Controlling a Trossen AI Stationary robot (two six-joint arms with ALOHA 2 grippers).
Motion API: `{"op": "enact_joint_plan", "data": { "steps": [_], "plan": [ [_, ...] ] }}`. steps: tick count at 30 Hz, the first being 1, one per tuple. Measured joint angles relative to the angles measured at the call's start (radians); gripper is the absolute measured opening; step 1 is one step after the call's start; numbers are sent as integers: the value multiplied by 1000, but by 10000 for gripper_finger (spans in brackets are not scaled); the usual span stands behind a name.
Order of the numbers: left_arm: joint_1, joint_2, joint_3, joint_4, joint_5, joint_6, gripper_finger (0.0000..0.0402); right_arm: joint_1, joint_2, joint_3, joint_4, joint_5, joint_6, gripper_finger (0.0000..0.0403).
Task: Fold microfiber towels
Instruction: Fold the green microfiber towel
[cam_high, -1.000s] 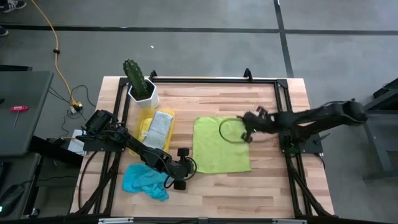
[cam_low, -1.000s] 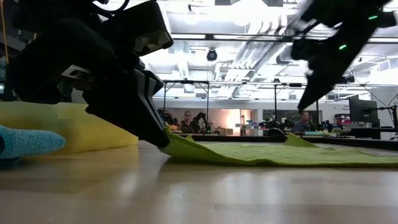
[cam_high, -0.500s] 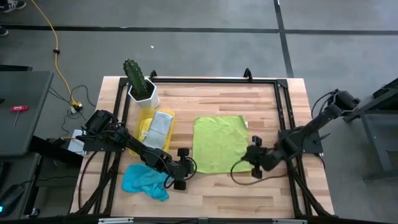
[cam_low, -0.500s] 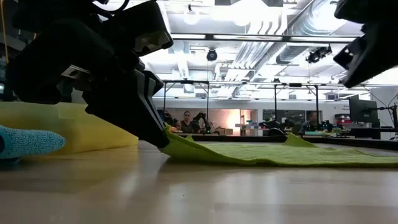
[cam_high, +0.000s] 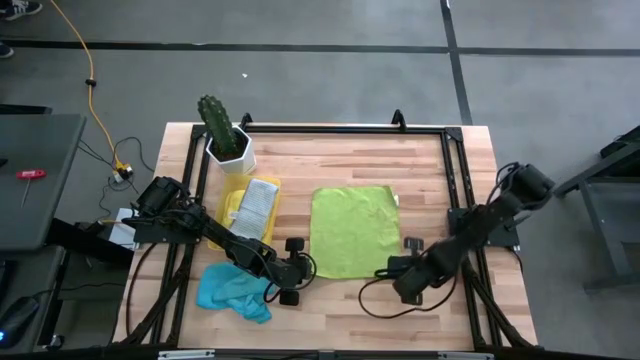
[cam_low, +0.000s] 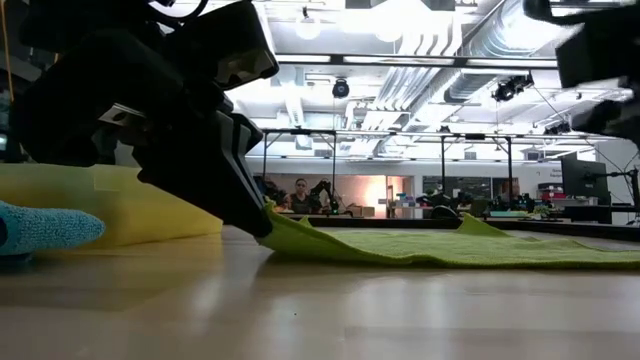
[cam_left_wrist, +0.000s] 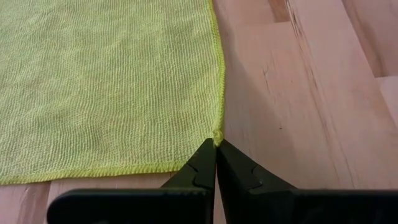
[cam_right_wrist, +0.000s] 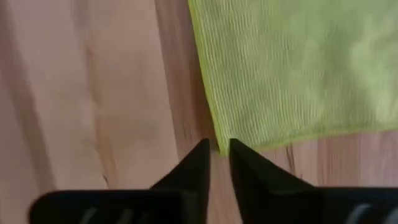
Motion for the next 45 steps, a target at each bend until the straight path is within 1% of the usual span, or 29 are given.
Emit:
{"op": "enact_joint_plan", "data": {
  "steps": [3, 6, 8, 10, 16, 18, 21, 24, 27, 31, 35, 38, 40, 42, 45],
  "plan": [
    [0, 0, 0, 0, 0, 0, 1, 0, 53, 7, -21, -39, -19, 96],
    [0, 0, 0, 0, 0, 0, 1, 0, 103, 6, -27, -47, -52, 144],
    [0, 0, 0, 0, 0, 1, 1, -2, 125, 7, -25, -42, -76, 165],
    [0, 0, 0, 0, 0, 0, 1, -5, 139, 10, -28, -33, -81, 176],
    [0, 0, 0, 0, 0, -2, 1, -4, 127, 17, -46, -15, -78, 181],
    [0, 0, 0, 1, 0, -2, 1, -5, 119, 32, -73, 15, -74, 181],
    [0, 0, 0, 1, 0, -2, 1, -6, 109, 66, -77, 30, -81, 181],
    [0, 0, 0, 1, 0, -2, 1, -6, 115, 67, -86, 15, -86, 181],
    [0, 0, 0, 1, 0, -13, 1, -12, 135, 67, -86, -37, -80, 181],
    [0, 0, 0, 0, 0, -17, 1, -12, 176, 69, -39, -28, -87, 181],
    [-1, 0, 0, 0, 0, -17, 1, -11, 217, 74, -42, -36, -100, 181],
    [-1, 0, 0, 0, 0, -17, 1, -12, 224, 74, -56, -44, -82, 172],
    [-1, 0, 0, 0, 0, -17, 1, -12, 223, 74, -59, -44, -81, 149],
    [-1, 0, 0, -1, 0, -16, 1, -11, 223, 73, -58, -47, -81, 110],
    [-1, 0, 0, -2, 0, -25, 1, -10, 223, 73, -49, -56, -78, 30]
  ]
}}
